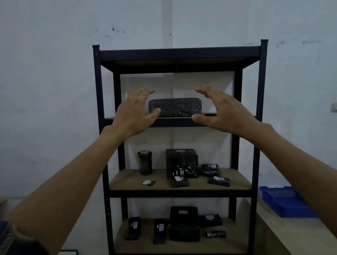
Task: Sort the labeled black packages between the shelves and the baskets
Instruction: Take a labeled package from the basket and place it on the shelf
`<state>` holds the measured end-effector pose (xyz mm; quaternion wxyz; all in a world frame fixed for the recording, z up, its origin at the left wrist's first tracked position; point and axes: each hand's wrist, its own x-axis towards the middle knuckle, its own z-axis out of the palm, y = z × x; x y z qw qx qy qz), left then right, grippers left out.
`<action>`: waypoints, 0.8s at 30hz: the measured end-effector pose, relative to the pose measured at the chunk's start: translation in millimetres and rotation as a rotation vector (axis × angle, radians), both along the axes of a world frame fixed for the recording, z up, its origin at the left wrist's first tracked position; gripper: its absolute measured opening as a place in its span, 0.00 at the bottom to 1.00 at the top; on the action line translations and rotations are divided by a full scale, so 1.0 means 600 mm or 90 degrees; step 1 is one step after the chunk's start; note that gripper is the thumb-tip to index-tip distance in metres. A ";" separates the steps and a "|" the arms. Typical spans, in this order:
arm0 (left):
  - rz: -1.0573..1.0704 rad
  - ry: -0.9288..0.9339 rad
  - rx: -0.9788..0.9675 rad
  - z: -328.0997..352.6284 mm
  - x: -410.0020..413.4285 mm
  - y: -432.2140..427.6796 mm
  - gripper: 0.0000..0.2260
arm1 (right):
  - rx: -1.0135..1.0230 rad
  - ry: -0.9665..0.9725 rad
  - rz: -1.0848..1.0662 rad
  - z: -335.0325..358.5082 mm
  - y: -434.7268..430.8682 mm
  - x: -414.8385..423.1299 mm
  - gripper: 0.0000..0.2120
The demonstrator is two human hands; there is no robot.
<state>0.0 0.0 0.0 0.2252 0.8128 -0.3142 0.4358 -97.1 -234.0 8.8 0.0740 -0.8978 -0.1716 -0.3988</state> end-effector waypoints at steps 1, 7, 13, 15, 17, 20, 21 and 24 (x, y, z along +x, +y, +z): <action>0.002 -0.003 -0.007 -0.003 0.002 0.002 0.26 | 0.002 -0.004 0.005 -0.001 0.002 0.005 0.34; 0.012 0.029 -0.020 -0.026 0.029 0.035 0.25 | -0.032 0.052 -0.010 -0.020 0.032 0.036 0.34; -0.039 0.075 -0.039 -0.092 0.055 0.089 0.24 | -0.020 0.093 0.001 -0.074 0.063 0.076 0.34; -0.048 0.081 -0.056 -0.119 0.065 0.107 0.23 | -0.008 0.108 0.010 -0.097 0.076 0.092 0.34; -0.050 0.090 -0.076 -0.142 0.076 0.124 0.23 | -0.001 0.120 0.019 -0.120 0.088 0.108 0.34; -0.049 0.112 -0.085 -0.166 0.099 0.141 0.23 | 0.004 0.141 0.025 -0.146 0.106 0.138 0.34; -0.046 0.118 -0.083 -0.171 0.109 0.145 0.23 | 0.005 0.148 0.026 -0.152 0.110 0.150 0.33; -0.032 0.131 -0.078 -0.183 0.151 0.154 0.23 | 0.010 0.159 0.035 -0.161 0.122 0.194 0.33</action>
